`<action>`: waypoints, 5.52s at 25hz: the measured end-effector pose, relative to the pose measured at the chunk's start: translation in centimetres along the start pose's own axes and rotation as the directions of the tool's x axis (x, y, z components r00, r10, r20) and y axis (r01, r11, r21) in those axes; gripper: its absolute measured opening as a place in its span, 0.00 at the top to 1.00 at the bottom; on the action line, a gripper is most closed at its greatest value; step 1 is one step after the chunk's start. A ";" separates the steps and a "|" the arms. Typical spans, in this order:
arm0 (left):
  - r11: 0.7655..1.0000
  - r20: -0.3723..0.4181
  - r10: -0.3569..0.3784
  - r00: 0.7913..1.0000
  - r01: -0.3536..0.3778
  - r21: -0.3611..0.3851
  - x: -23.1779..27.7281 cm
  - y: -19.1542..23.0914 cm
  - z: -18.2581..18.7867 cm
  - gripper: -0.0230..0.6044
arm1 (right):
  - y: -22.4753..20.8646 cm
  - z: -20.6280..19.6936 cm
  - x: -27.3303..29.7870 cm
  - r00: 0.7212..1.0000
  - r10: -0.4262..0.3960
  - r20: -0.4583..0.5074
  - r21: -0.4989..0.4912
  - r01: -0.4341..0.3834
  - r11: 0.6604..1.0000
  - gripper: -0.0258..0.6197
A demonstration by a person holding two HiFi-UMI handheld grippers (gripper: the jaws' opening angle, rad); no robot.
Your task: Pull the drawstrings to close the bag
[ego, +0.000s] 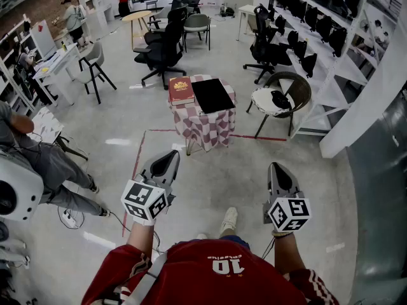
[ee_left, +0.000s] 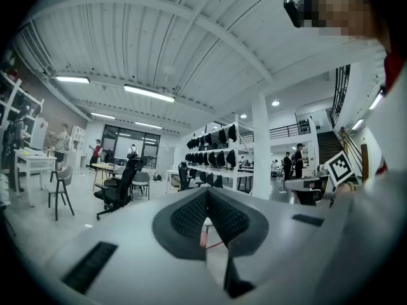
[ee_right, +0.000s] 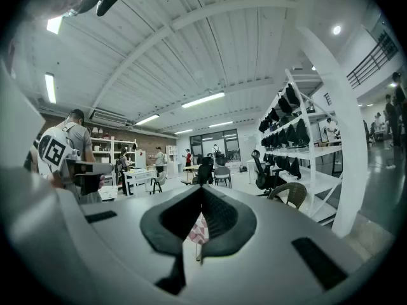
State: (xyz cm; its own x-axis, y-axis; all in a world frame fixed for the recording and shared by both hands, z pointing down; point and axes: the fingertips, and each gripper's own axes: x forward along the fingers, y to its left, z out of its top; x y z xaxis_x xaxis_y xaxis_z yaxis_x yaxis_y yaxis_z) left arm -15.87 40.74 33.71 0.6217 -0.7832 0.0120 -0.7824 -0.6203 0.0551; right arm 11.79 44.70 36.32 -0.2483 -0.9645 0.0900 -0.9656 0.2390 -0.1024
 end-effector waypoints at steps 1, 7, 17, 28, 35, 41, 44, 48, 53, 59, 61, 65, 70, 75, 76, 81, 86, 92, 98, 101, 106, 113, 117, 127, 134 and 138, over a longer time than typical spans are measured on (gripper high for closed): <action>1.000 0.000 0.001 1.000 -0.001 0.002 0.0 0.0 0.0 0.96 | 0.1 0.1 0.0 1.000 0.000 0.001 -0.002 0.000 1.000 0.94; 1.000 0.005 -0.002 1.000 0.002 0.006 -0.1 -0.3 -0.2 0.96 | 0.4 0.1 0.0 1.000 0.008 0.003 -0.020 -0.008 1.000 0.94; 1.000 0.001 -0.026 1.000 0.026 0.006 0.5 -0.5 -0.5 0.96 | 0.0 0.7 0.2 1.000 -0.010 0.012 -0.049 0.011 0.999 0.94; 0.999 -0.021 -0.029 0.999 0.029 0.015 2.1 0.2 -0.9 0.96 | -0.6 0.7 1.2 0.999 -0.025 0.030 -0.085 0.027 0.996 0.94; 1.000 -0.049 -0.005 0.999 0.006 0.017 5.0 1.6 -1.5 0.96 | -2.0 1.0 4.2 1.000 0.011 0.018 -0.078 -0.010 0.997 0.94; 0.998 -0.071 0.023 0.997 -0.019 0.056 9.5 3.0 -2.1 0.96 | -4.5 1.7 8.4 0.999 0.049 0.019 -0.079 -0.047 0.996 0.94; 0.997 -0.085 0.038 0.996 -0.032 0.070 12.3 3.7 -2.4 0.96 | -6.1 1.9 10.9 0.998 0.068 0.017 -0.073 -0.067 0.995 0.94; 0.994 -0.105 0.066 0.992 -0.056 0.092 16.1 4.7 -2.8 0.96 | -8.1 1.8 14.5 0.995 0.103 0.008 -0.053 -0.102 0.993 0.94; 0.990 -0.116 0.100 0.988 -0.087 0.108 20.4 5.7 -3.1 0.96 | -10.6 1.7 18.6 0.989 0.146 0.002 -0.040 -0.146 0.989 0.94; 0.983 -0.136 0.141 0.981 -0.122 0.139 25.1 6.8 -2.8 0.96 | -13.8 2.2 22.6 0.983 0.181 -0.006 -0.015 -0.181 0.983 0.94; 0.980 -0.143 0.154 0.978 -0.133 0.147 26.3 7.0 -2.7 0.96 | -14.8 2.2 23.6 0.981 0.192 -0.008 -0.002 -0.192 0.981 0.94; 0.976 -0.151 0.177 0.973 -0.154 0.153 28.0 7.6 -2.9 0.96 | -16.0 2.0 25.5 0.977 0.214 -0.012 0.012 -0.214 0.977 0.94; 0.976 -0.165 0.183 0.969 -0.159 0.151 29.4 9.3 -3.3 0.96 | -15.9 1.8 28.1 0.973 0.229 -0.023 0.017 -0.229 0.973 0.94; 0.978 -0.164 0.175 0.971 -0.153 0.140 31.2 12.7 -3.7 0.96 | -14.9 2.0 31.7 0.972 0.230 -0.043 0.005 -0.230 0.973 0.94; 0.979 -0.158 0.171 0.973 -0.150 0.138 31.6 13.6 -3.7 0.96 | -14.6 2.1 32.5 0.973 0.225 -0.045 0.001 -0.225 0.974 0.94; 0.990 -0.147 0.114 0.983 -0.101 0.096 33.5 17.4 -3.4 0.96 | -12.8 3.7 36.3 0.979 0.199 -0.039 -0.026 -0.200 0.979 0.94; 0.994 -0.118 0.062 0.991 -0.051 0.094 35.2 20.1 -2.5 0.96 | -10.8 5.2 39.3 0.983 0.181 -0.011 -0.055 -0.182 0.982 0.94; 0.996 -0.125 0.033 0.992 -0.022 0.090 35.9 22.3 -2.6 0.96 | -9.2 5.6 41.5 0.986 0.165 0.007 -0.071 -0.165 0.984 0.94; 0.998 -0.095 0.037 0.995 -0.032 0.045 36.2 24.3 -2.7 0.96 | -9.3 5.7 42.7 0.990 0.140 -0.005 -0.074 -0.140 0.987 0.94; 0.999 -0.099 0.040 0.994 -0.037 0.030 36.5 24.8 -3.2 0.96 | -9.4 5.3 43.6 0.990 0.141 -0.014 -0.068 -0.141 0.988 0.94; 0.998 -0.076 0.057 0.996 -0.055 0.031 37.6 26.1 -3.3 0.96 | -9.2 5.3 45.4 0.986 0.169 -0.012 -0.068 -0.169 0.983 0.94; 0.996 -0.095 0.072 0.993 -0.067 0.053 39.2 26.5 -2.9 0.96 | -10.3 6.4 48.2 0.981 0.194 0.017 -0.071 -0.192 0.979 0.94; 0.991 -0.095 0.068 0.993 -0.057 0.118 40.2 26.7 -2.7 0.95 | -10.4 6.4 49.3 0.979 0.201 0.022 -0.064 -0.199 0.978 0.94; 0.974 -0.146 -0.009 0.989 0.042 0.224 43.2 26.7 -7.0 0.76 | -10.4 4.7 50.8 0.978 0.206 -0.008 -0.045 -0.207 0.977 0.94; 0.954 -0.277 -0.046 0.960 0.125 0.272 44.4 27.1 -14.1 0.76 | -10.6 3.5 51.4 0.978 0.203 -0.044 -0.028 -0.204 0.979 0.94; 0.944 -0.368 -0.054 0.928 0.167 0.283 45.0 27.6 -19.3 0.76 | -11.2 2.6 51.9 0.979 0.197 -0.055 -0.018 -0.198 0.980 0.94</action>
State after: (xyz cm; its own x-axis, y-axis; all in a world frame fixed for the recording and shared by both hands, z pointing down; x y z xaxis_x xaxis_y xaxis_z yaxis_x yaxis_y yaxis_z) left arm -8.74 -10.79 55.03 0.6322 -0.6779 0.3752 -0.6455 -0.7287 -0.2288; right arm 9.92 -8.32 39.52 -0.4377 -0.8908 0.1221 -0.8983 0.4276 -0.1008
